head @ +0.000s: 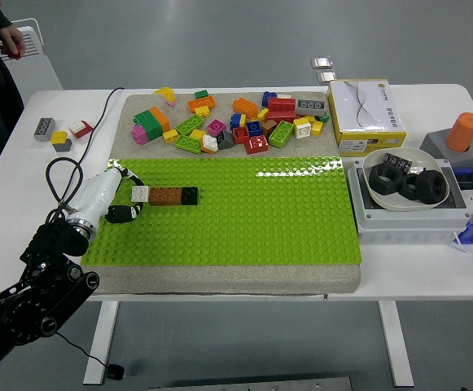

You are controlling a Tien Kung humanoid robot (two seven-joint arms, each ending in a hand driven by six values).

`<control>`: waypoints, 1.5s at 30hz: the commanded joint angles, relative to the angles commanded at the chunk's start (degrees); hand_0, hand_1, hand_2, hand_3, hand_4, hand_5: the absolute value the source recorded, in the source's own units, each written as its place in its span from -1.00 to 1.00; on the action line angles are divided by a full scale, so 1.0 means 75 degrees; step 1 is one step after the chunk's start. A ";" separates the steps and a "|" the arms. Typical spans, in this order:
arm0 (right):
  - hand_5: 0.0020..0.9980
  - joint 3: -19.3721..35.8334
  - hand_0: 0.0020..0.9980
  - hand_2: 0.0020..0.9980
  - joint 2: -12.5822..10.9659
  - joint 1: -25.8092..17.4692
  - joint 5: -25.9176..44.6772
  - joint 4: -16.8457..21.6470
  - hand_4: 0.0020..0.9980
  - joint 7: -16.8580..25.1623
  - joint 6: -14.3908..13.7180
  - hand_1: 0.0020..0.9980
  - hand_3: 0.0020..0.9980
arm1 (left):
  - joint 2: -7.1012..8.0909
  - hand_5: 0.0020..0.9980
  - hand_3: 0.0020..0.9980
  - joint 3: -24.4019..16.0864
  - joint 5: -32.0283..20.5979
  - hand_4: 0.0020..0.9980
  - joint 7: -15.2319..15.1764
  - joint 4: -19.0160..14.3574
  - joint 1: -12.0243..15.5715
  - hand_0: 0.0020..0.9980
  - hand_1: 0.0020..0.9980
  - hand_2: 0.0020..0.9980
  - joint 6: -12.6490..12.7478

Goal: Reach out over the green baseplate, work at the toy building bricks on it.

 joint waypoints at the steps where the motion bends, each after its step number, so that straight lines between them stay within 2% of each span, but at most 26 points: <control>1: 0.90 0.0005 0.04 0.56 -0.0001 0.0000 -0.0006 0.0000 0.76 0.0000 0.0001 0.33 0.58 | 0.0001 -0.98 0.00 0.0003 0.0007 0.40 0.0013 -0.0009 0.0000 0.67 0.73 0.66 -0.0014; 2: 0.89 0.0014 0.04 0.56 -0.0001 0.0000 -0.0016 0.0000 0.76 0.0001 0.0001 0.33 0.58 | 0.0002 -0.96 0.03 0.0006 0.0014 0.33 0.0024 -0.0016 -0.0001 0.67 0.74 0.67 -0.0025; 7: 0.89 0.0054 0.04 0.56 0.0001 0.0002 -0.0053 0.0000 0.76 0.0003 0.0004 0.33 0.58 | -0.0002 -0.96 0.03 0.0019 0.0025 0.33 0.0057 -0.0017 -0.0004 0.67 0.74 0.67 -0.0059; 8: 0.89 0.0061 0.04 0.56 0.0001 0.0002 -0.0059 0.0000 0.76 0.0003 0.0005 0.33 0.58 | -0.0001 -0.89 0.11 0.0022 0.0023 0.13 0.0058 -0.0013 -0.0003 0.67 0.74 0.67 -0.0055; 19: 0.89 0.0107 0.04 0.56 0.0004 -0.0005 -0.0097 0.0000 0.75 0.0003 0.0006 0.33 0.58 | -0.0006 -0.89 0.17 0.0045 0.0008 0.15 0.0083 0.0010 0.0018 0.67 0.74 0.68 -0.0035; 20: 0.89 0.0109 0.04 0.56 0.0004 -0.0006 -0.0099 0.0000 0.76 0.0003 0.0006 0.33 0.58 | -0.0008 -0.88 0.25 0.0050 0.0006 0.19 0.0084 0.0011 0.0019 0.67 0.74 0.69 -0.0036; 45: 0.88 0.0133 0.04 0.56 0.0006 -0.0022 -0.0126 0.0000 0.75 -0.0002 0.0001 0.33 0.58 | -0.0019 -0.82 0.33 0.0069 0.0032 0.30 0.0128 -0.0052 0.0008 0.67 0.75 0.71 -0.0113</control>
